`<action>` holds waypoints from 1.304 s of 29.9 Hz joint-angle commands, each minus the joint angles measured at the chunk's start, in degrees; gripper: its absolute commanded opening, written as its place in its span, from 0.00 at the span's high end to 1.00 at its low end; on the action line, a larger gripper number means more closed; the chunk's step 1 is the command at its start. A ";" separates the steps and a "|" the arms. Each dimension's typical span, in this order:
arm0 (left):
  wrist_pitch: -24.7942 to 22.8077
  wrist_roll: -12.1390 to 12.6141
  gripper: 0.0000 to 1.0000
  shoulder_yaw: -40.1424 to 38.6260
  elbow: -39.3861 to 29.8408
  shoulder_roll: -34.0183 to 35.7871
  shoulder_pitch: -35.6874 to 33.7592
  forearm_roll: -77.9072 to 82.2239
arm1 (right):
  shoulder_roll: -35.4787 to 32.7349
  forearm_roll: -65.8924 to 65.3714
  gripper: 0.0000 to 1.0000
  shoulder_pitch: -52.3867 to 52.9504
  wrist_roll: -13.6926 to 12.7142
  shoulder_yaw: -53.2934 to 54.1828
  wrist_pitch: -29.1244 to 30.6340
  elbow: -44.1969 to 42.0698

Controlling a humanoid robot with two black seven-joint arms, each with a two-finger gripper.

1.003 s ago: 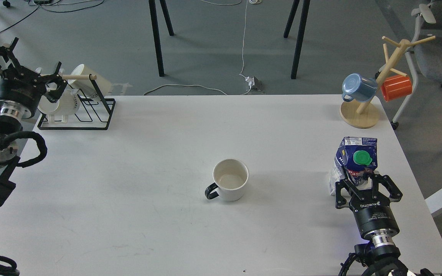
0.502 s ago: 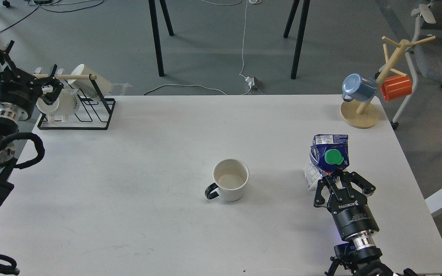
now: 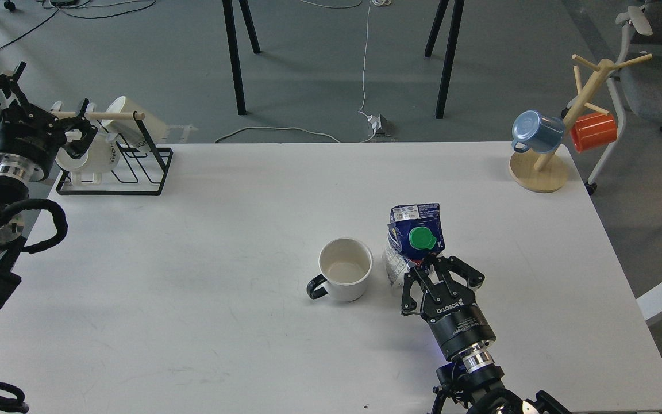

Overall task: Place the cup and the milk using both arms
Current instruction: 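Slide the milk carton with the right gripper beside the white mug, then open the right gripper and release the milk carton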

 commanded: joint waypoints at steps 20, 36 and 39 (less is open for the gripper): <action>0.00 -0.18 0.01 0.72 0.32 -0.01 -0.26 0.03 | 0.22 0.17 0.27 0.13 0.62 -1.88 0.00 -3.71; 0.00 -0.35 0.01 1.42 0.50 0.25 -0.52 0.03 | -11.44 -0.79 0.02 -10.84 0.53 -2.06 0.00 7.69; 0.00 -0.35 0.01 1.42 1.37 0.96 -2.01 -0.06 | -17.87 -0.80 0.02 -13.84 0.62 -0.66 0.00 12.19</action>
